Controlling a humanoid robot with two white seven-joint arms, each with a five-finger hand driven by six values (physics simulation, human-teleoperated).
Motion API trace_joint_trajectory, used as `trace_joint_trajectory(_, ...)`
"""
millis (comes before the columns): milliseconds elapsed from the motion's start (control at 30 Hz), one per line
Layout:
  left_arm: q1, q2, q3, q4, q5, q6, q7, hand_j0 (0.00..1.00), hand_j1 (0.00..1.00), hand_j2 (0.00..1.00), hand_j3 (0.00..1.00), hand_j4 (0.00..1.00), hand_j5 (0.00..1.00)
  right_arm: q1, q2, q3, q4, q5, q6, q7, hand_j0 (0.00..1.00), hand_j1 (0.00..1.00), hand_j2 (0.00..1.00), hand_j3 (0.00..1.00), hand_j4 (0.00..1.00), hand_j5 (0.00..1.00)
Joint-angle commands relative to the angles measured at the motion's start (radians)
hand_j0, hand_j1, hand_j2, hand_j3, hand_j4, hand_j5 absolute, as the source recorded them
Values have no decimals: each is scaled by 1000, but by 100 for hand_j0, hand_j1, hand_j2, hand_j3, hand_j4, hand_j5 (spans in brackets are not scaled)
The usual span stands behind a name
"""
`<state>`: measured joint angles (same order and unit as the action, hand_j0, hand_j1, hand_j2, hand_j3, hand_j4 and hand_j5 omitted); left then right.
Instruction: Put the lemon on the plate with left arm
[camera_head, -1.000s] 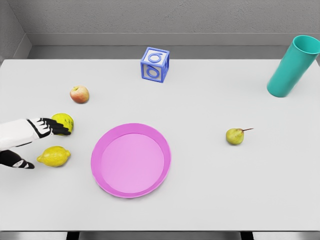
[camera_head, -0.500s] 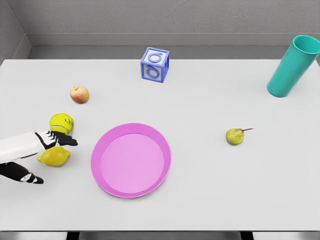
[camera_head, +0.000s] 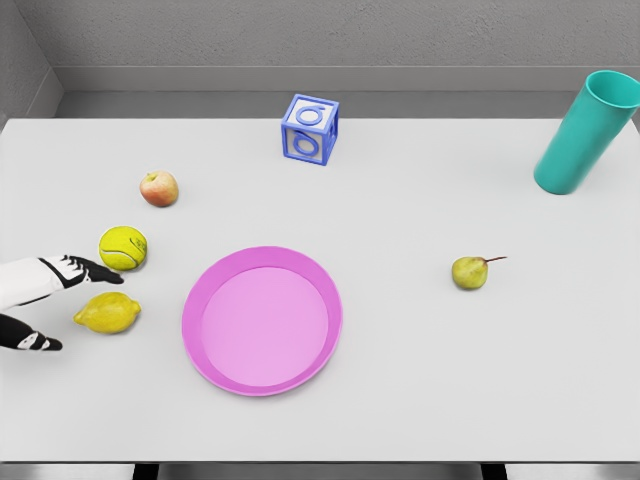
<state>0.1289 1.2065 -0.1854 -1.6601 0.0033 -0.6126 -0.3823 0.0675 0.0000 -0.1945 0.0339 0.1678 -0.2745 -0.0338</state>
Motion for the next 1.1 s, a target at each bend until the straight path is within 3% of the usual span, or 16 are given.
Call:
trace_joint_trajectory(0, 0, -21, 20, 11, -25, 2, 0, 88, 88, 88, 88, 88, 88, 0, 0, 0, 0, -1, 0, 0, 100, 100, 100, 100, 100, 100)
trace_joint_trajectory(267, 0, -77, 63, 20, -103, 2, 0, 89, 89, 89, 89, 89, 89, 0, 0, 0, 0, -1, 0, 0, 100, 100, 100, 100, 100, 100)
trace_joint_trajectory(1067, 0, -111, 52, 20, -115, 2, -3, 88, 88, 88, 88, 88, 88, 0, 0, 0, 0, 1, 0, 0, 100, 100, 100, 100, 100, 100)
